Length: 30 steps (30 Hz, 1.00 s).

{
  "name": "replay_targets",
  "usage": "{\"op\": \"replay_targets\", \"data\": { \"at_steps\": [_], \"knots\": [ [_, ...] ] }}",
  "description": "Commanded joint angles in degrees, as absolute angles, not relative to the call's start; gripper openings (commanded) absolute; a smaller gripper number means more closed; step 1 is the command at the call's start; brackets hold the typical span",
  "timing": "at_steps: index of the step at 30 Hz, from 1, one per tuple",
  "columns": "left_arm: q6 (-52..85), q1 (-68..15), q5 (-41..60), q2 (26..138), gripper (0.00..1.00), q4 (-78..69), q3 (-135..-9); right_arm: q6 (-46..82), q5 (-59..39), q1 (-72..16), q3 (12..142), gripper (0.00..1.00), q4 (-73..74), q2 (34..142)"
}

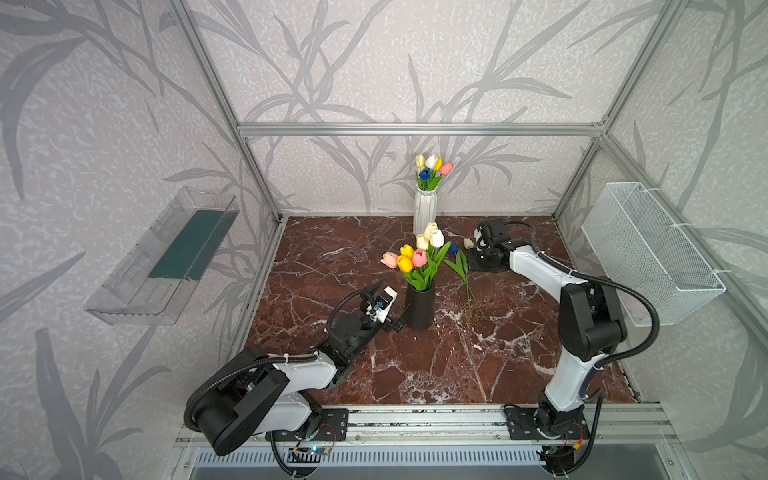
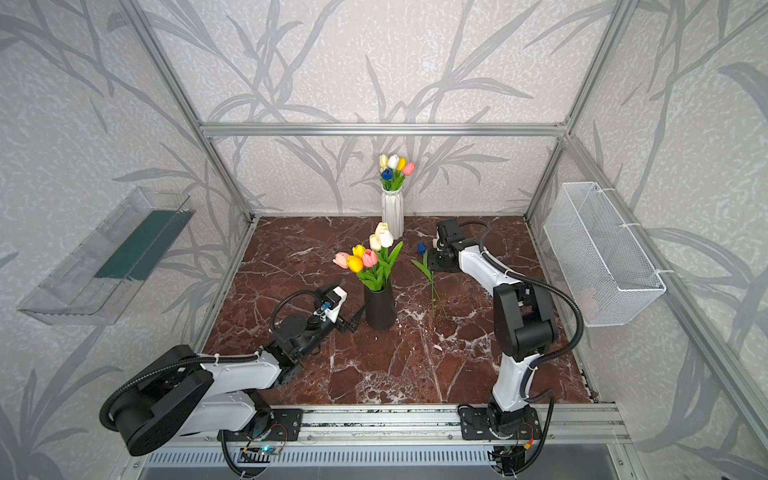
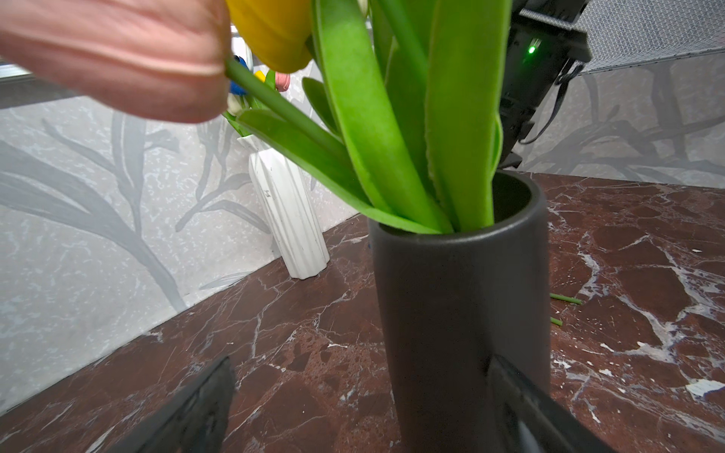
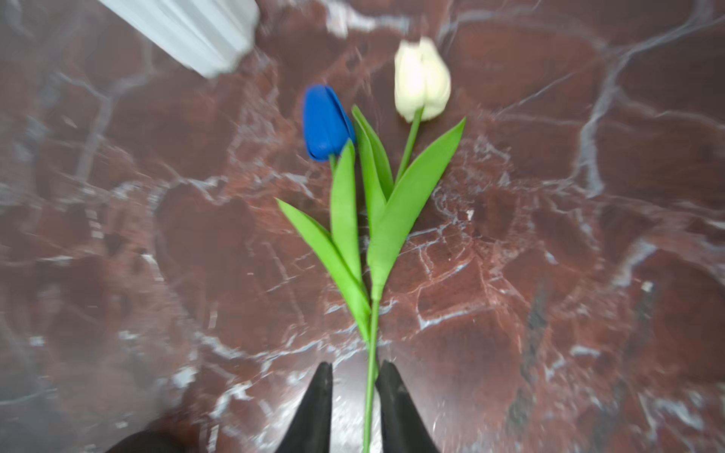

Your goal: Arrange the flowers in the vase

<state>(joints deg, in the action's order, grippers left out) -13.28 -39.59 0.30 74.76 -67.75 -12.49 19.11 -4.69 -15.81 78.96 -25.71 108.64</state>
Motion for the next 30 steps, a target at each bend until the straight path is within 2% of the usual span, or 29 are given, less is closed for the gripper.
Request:
{"op": "replay_targets", "data": {
  "at_steps": [1, 4, 15, 20, 30],
  "knots": [
    [-13.27, -39.46, 0.58, 74.54, 0.99, -69.11, -13.00, 18.63, -6.91, -15.56, 80.94, 0.29, -28.52, 112.61],
    [-13.44, -39.44, 0.35, 74.05, 0.99, -68.39, -12.87, 18.65, -6.65, -15.64, 82.25, 0.28, -28.89, 115.24],
    [-13.71, -39.40, 0.13, 74.38, 0.99, -68.56, -13.09, 19.09, -2.44, -15.56, 83.85, 0.00, -28.86, 119.58],
    [-13.77, -39.42, 0.08, 74.81, 0.99, -68.98, -13.16, 19.55, -2.32, -14.63, 83.82, 0.00, -29.08, 118.63],
    [-14.24, -39.38, -0.41, 73.91, 0.99, -68.35, -13.18, 19.01, -1.99, -13.21, 78.60, 0.00, -27.21, 107.47]
  ]
}}
